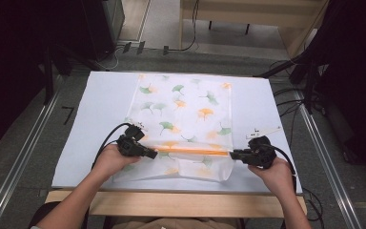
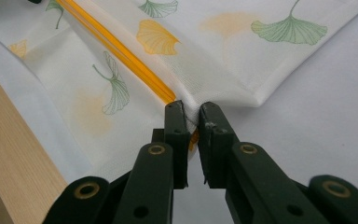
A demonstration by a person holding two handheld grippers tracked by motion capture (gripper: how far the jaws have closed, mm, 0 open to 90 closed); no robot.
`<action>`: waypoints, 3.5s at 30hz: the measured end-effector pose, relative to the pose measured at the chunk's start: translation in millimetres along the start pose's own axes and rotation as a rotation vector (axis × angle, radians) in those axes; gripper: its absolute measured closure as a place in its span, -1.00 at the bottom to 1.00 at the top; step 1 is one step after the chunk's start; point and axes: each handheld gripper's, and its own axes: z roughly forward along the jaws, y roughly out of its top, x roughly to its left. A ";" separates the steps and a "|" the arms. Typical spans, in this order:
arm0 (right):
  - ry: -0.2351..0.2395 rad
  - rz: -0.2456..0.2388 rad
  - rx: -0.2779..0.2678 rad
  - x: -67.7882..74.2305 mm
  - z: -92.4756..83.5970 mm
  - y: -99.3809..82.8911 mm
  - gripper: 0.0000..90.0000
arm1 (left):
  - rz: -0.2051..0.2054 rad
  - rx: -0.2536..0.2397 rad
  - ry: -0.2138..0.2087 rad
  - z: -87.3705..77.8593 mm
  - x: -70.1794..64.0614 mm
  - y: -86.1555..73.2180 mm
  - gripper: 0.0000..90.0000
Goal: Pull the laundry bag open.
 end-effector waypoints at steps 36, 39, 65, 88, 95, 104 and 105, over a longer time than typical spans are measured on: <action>-0.004 -0.004 0.007 -0.8 2.1 2.4 0.87 | -0.021 -0.009 -0.001 -8.6 3.2 -7.2 1.00; -0.005 -0.003 0.008 -1.0 2.1 2.6 0.87 | -0.022 0.000 0.005 -12.1 5.2 -10.3 1.00; -0.002 -0.003 0.018 -0.4 5.5 5.6 0.87 | -0.063 -0.015 0.017 -29.5 18.8 -26.5 1.00; 0.001 -0.010 0.018 -1.2 5.5 5.1 0.87 | -0.077 -0.008 0.028 -37.0 24.2 -31.8 1.00; 0.001 -0.004 0.022 -0.6 6.1 5.3 0.87 | -0.108 -0.024 0.043 -50.1 34.1 -43.2 1.00; 0.000 -0.007 0.021 -1.1 6.6 5.3 0.87 | -0.104 -0.024 0.039 -49.5 34.5 -42.9 1.00; 0.000 -0.007 0.020 -1.1 6.6 5.2 0.87 | -0.104 -0.023 0.039 -49.6 34.5 -42.9 1.00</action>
